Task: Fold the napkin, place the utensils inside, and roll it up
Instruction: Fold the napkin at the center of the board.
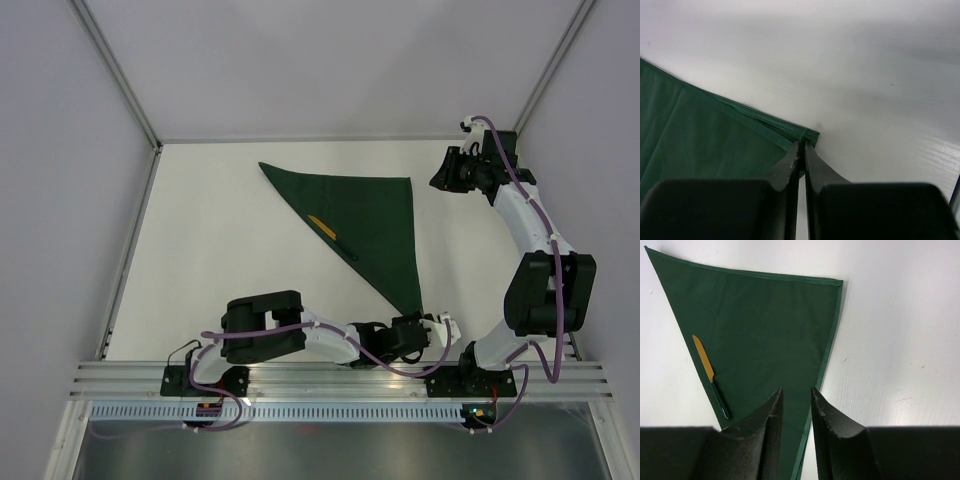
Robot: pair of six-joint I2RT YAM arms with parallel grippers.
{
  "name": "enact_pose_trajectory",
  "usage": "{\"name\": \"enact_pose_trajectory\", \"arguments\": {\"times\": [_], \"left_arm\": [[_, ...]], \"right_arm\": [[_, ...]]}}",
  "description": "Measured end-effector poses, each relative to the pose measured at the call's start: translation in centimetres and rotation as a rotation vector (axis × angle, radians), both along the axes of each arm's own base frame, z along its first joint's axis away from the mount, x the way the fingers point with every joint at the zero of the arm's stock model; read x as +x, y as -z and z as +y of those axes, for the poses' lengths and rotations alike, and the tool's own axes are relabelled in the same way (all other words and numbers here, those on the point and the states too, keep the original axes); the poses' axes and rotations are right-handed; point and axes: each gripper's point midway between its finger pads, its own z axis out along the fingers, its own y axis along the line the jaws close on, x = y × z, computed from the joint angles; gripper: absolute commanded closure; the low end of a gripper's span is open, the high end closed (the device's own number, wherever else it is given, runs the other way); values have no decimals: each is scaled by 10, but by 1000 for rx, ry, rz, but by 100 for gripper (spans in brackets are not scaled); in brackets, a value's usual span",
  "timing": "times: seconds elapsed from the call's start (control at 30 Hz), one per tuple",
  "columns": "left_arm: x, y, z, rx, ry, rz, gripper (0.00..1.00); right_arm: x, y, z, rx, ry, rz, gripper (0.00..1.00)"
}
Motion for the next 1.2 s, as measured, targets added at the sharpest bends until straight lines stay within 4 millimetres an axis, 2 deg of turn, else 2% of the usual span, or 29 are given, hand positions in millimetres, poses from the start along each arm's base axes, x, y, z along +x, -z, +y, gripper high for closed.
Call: {"name": "enact_pose_trajectory", "arguments": {"times": [0.03,0.1,0.33,0.53,0.73,0.9,1.07,1.2], "left_arm": [[0,-1,0,-3,-2,-1,96],[1,-2,0,-5,-6,-5,98],[2,-6,-3,-16,-10,-6,98],[15,-13,0,-42,-33,41,98],[53,-51,8,-178,-112,147,98],[97,-73,29,-297,-213,249,98],[136,-75,62,-377,-329,348,98],[166,-67,91,-422,-431,426,98]], "right_arm": [[0,0,0,1,0,0,66],[0,0,0,1,0,0,66],[0,0,0,3,1,1,66],[0,0,0,4,2,1,66],[0,0,1,9,-1,2,67],[0,-1,2,11,-3,2,66],[-1,-1,2,11,-3,2,67],[-1,-1,2,11,-3,2,66]]}}
